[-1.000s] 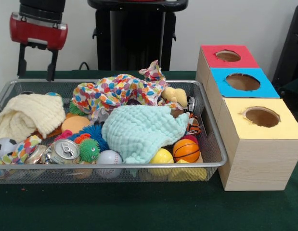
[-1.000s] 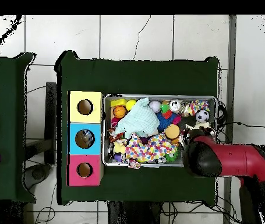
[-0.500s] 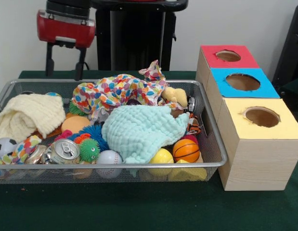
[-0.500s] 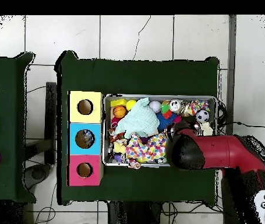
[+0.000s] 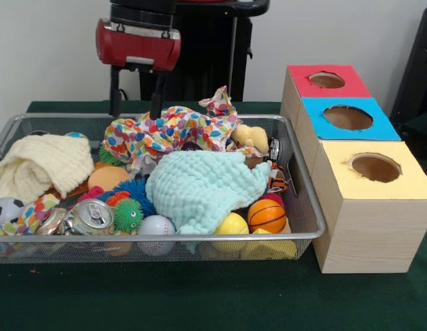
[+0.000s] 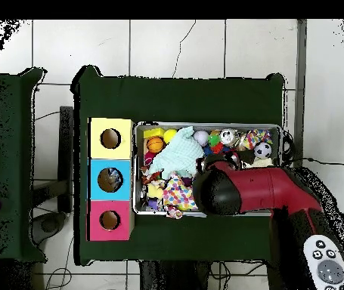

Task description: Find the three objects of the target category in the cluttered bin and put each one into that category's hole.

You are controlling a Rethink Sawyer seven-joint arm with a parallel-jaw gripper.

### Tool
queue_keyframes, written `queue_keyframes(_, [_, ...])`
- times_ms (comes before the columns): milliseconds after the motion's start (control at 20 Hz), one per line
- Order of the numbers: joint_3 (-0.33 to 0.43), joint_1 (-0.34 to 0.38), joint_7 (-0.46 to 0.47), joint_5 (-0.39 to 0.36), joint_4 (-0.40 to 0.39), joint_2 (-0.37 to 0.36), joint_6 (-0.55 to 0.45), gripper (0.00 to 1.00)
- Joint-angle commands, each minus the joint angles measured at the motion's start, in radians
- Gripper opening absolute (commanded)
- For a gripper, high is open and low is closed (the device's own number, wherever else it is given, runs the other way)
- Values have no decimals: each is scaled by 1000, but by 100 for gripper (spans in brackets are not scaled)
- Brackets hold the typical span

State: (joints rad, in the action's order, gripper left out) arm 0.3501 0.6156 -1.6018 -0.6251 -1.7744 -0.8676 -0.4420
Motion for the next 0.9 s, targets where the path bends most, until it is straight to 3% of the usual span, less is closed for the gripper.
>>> queue_keyframes(50, [14, -17, -19, 61, 19, 18, -153, 100])
queue_keyframes(400, [23, -31, -40, 114, 29, 49, -131, 100])
queue_keyframes(900, [16, -39, -88, 133, 37, 148, 9, 100])
